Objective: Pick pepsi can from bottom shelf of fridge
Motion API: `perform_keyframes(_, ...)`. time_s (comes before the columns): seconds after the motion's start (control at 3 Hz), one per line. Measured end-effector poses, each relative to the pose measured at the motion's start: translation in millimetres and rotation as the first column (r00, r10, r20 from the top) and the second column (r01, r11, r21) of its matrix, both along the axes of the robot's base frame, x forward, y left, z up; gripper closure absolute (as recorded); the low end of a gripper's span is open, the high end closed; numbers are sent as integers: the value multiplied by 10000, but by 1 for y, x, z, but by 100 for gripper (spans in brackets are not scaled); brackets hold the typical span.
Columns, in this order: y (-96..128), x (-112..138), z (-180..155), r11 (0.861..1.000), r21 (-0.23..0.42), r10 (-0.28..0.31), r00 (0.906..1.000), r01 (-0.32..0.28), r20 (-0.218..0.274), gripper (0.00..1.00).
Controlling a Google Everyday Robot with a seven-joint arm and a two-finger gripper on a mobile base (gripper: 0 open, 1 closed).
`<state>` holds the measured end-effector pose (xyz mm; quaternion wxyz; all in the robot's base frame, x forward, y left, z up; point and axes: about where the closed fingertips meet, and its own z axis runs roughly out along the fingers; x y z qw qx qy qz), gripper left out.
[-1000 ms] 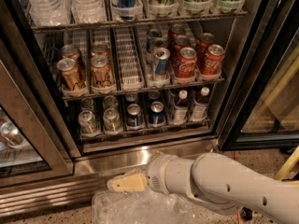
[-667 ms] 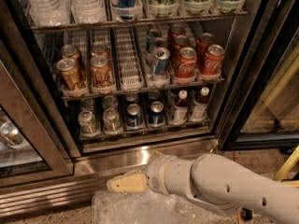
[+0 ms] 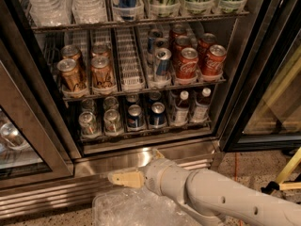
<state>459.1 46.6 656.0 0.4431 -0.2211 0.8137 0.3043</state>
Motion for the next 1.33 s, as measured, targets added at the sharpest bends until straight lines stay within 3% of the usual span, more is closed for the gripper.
perform_keyframes(0.33,9,12,-13,9979,103,-641,9963,636,575,0)
perform_keyframes(0.67,12,25,-22,9905,6,-1366,9835,1375,1184,0)
perform_keyframes(1.0,8,40,-31,9746,-101,-2186,9596,2239,1770,0)
perform_keyframes(1.33,10,41,-44,9548,-162,-2873,9355,2968,2056,0)
